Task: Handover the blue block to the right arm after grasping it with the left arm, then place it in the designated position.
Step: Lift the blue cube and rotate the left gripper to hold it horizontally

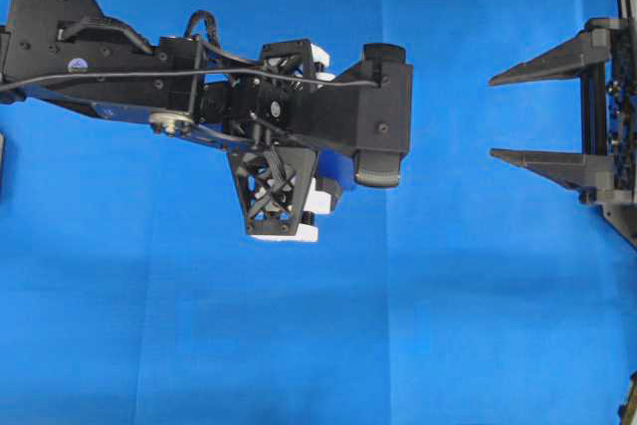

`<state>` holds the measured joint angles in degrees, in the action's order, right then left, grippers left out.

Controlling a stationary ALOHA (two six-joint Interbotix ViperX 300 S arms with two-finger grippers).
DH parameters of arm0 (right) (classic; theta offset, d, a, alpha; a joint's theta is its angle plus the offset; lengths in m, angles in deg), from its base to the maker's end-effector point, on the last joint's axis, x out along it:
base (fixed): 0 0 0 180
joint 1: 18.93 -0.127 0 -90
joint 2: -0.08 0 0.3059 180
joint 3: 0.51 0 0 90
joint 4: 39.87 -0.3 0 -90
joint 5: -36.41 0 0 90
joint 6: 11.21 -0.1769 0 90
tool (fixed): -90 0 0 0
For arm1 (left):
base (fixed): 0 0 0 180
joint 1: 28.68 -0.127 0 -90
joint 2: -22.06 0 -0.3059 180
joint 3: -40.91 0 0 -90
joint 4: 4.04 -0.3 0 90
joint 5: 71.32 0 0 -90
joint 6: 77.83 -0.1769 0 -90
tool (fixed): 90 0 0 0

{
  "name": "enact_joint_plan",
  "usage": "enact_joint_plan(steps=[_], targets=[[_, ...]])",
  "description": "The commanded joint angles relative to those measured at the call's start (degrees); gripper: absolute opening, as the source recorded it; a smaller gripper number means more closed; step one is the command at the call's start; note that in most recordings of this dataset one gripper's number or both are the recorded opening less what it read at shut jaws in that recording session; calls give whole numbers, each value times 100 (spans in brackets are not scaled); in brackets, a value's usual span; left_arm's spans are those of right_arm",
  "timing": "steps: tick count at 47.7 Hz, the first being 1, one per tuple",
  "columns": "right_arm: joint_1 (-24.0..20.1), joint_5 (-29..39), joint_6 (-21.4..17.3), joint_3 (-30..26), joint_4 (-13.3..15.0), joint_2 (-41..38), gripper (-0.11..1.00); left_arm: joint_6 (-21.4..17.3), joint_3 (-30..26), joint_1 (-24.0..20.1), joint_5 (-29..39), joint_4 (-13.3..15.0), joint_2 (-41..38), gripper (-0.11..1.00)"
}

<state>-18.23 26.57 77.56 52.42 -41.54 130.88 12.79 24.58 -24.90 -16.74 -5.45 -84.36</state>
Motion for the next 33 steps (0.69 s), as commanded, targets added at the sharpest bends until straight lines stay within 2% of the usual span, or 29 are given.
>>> enact_joint_plan(steps=[1,33], targets=[[-9,-26,-9,-149,-18,-26,96,18,-70,0,-70,-18,246,49],[-9,-26,-9,-149,-9,-26,96,0,-70,0,-114,-18,246,49]])
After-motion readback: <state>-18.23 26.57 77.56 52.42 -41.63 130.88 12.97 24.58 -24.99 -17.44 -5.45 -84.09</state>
